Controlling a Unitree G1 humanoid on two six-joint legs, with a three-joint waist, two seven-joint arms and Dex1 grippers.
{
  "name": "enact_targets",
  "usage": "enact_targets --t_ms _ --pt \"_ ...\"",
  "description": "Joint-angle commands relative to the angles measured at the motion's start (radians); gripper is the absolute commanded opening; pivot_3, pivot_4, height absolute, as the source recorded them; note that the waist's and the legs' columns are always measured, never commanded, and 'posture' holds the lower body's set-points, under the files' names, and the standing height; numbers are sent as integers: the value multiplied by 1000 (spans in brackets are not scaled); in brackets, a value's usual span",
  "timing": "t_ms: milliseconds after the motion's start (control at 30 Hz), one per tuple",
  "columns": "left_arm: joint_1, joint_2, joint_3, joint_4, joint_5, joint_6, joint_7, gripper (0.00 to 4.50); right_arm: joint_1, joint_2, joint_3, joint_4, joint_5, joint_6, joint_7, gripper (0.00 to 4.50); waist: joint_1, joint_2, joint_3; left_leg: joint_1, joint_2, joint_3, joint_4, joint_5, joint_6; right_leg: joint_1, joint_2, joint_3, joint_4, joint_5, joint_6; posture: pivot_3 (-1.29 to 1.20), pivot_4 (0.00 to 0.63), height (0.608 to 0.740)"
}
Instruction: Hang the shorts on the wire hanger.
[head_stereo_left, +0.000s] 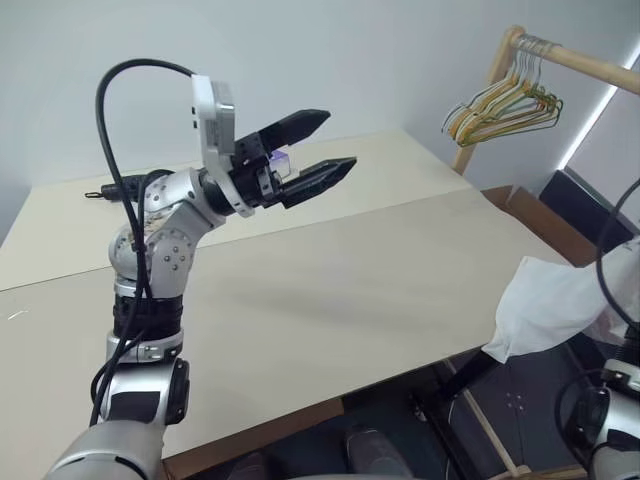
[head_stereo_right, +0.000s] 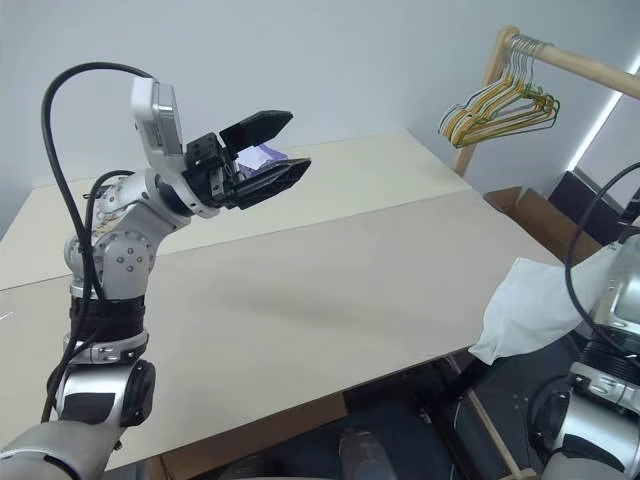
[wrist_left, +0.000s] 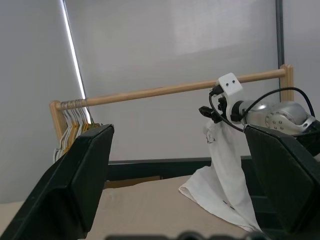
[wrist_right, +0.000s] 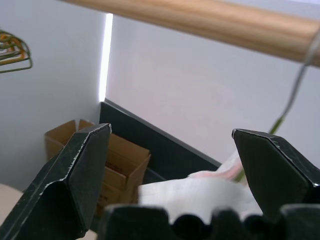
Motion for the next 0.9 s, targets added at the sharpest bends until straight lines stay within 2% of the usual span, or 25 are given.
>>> enact_targets --t_ms 33,67,167,233,333,533,667,900 --pt "5 30 26 -30 14 -22 15 4500 3 0 32 -65 -34 -192 7 4463 9 0 0 0 0 0 0 0 0 0 0 0 0 0 0 -129 9 740" --pt "14 37 28 -34 18 -27 17 4500 1 5 46 -65 -19 -251 38 4463 11 0 0 0 0 0 0 0 0 0 0 0 0 0 0 -129 9 740" --pt "76 56 30 -63 60 -71 32 4500 12 6 124 -98 82 -407 285 4463 10 0 0 1 0 0 0 0 0 0 0 0 0 0 0 -106 5 740" --pt "126 88 25 -74 99 -93 26 4500 13 11 163 -142 202 -360 469 4463 10 0 0 1 2 0 0 0 0 0 1 0 0 0 -1 -96 3 740" --pt "224 177 16 -81 171 -142 -25 4500 8 -15 271 -166 298 -329 735 4463 17 0 0 1 3 -2 0 0 0 0 3 0 0 1 -2 -62 0 740" --pt "438 314 55 -147 235 -205 -63 4500 -77 -5 446 -127 406 -271 1104 4463 66 -1 1 0 4 -2 -1 0 0 -1 1 -2 0 1 -2 20 0 740" --pt "543 355 99 -219 225 -186 -47 4500 -117 13 532 -69 394 -288 1250 4463 126 -2 2 -2 5 -2 -1 0 0 -3 0 -5 0 1 -3 72 0 740" --pt "650 355 137 -294 242 -190 13 4500 -157 57 577 5 348 -325 1311 4463 234 -2 2 -6 5 7 -2 -1 -1 -10 -2 -8 1 0 -17 129 0 740"
